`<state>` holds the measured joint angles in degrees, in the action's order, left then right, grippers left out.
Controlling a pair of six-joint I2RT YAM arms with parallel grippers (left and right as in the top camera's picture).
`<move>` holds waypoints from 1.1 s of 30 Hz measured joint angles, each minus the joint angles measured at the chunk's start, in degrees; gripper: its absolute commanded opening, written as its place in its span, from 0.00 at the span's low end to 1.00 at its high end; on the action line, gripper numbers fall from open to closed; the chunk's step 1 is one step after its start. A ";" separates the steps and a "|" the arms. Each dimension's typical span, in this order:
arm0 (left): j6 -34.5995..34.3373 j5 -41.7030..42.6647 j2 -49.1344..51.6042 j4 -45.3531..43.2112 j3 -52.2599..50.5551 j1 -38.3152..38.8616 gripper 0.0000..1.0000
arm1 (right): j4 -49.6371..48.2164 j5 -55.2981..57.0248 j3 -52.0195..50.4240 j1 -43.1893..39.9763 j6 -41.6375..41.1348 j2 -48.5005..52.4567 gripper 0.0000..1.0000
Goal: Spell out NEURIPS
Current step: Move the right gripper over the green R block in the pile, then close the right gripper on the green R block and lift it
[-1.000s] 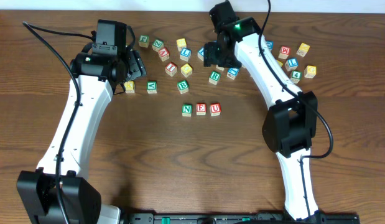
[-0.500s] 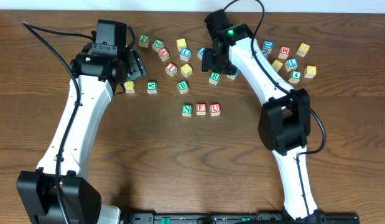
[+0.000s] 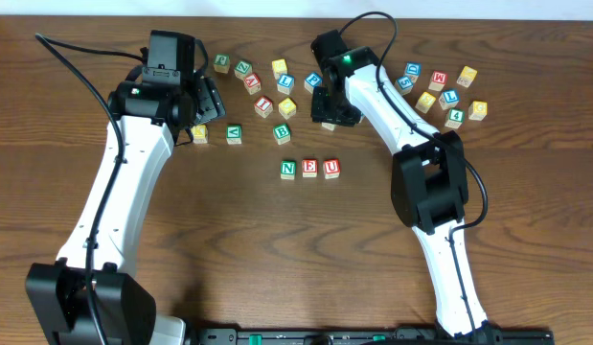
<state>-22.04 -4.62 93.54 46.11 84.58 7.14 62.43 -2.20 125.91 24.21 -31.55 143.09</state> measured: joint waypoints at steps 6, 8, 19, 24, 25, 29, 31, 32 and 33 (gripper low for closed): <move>0.00 0.00 0.00 0.00 0.00 0.00 0.81 | 0.85 -0.02 0.00 -0.02 1.70 0.00 0.29; 0.00 0.00 0.00 0.00 0.00 0.00 0.81 | 0.92 -0.02 0.00 -0.02 2.49 0.00 0.29; 0.00 0.00 0.00 0.00 0.00 0.00 0.82 | 4.20 -0.02 0.00 -0.02 8.83 -1.25 0.31; 0.00 0.00 0.00 -0.02 0.00 0.00 0.81 | 10.75 -0.02 0.00 -0.02 11.26 -4.79 0.34; 0.00 0.02 0.00 0.00 0.00 0.00 0.82 | 12.50 0.00 0.00 -0.02 11.56 -5.49 0.34; 0.00 0.02 0.00 0.00 0.00 0.00 0.82 | 14.73 0.09 -0.52 -0.02 12.96 -6.58 0.51; 0.00 0.00 0.00 -0.04 0.00 0.00 0.81 | 12.02 0.11 -2.10 -0.02 14.27 -6.58 0.56; 0.00 0.00 0.00 -0.09 0.00 0.00 0.81 | 9.79 0.13 -2.99 -0.02 14.97 -6.58 0.58; 0.00 0.00 0.00 -0.11 0.00 0.00 0.81 | 7.96 0.20 -3.52 -0.02 15.32 -6.58 0.59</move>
<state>-22.04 -4.62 93.54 46.00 84.58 7.14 70.39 -2.00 122.39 24.18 -16.23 136.51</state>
